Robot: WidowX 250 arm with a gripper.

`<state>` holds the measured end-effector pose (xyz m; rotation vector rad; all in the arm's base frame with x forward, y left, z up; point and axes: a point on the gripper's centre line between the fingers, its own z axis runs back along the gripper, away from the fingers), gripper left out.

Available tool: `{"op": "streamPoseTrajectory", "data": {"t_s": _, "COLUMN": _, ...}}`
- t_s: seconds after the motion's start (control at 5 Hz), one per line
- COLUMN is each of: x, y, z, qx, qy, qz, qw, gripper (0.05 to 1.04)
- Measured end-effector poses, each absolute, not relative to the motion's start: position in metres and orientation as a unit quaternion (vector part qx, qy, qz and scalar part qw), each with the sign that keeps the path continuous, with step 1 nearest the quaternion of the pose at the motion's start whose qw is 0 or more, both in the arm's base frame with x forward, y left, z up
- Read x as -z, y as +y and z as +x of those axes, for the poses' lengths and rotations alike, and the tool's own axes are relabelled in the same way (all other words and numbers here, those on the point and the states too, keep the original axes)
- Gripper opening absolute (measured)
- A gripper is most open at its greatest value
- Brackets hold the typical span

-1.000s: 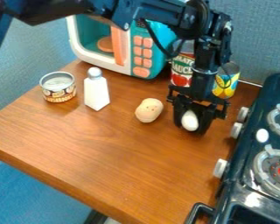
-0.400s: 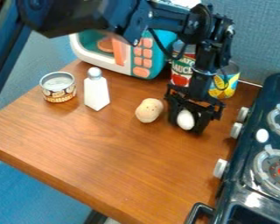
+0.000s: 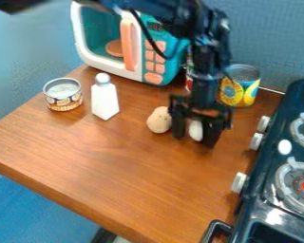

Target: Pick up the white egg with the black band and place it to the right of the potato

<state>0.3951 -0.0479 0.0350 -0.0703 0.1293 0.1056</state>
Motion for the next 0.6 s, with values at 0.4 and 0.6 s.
{"op": "streamPoseTrajectory", "data": {"t_s": 0.4, "x": -0.083, "y": -0.025, "z": 0.363, "qx": -0.058, "qy": 0.019, "qz": -0.039, "qw": 0.997, "gripper": 0.995}}
{"op": "streamPoseTrajectory", "data": {"t_s": 0.6, "x": -0.102, "y": 0.004, "z": 0.332, "qx": -0.078, "qy": 0.010, "qz": -0.037, "qw": 0.996, "gripper": 0.997}}
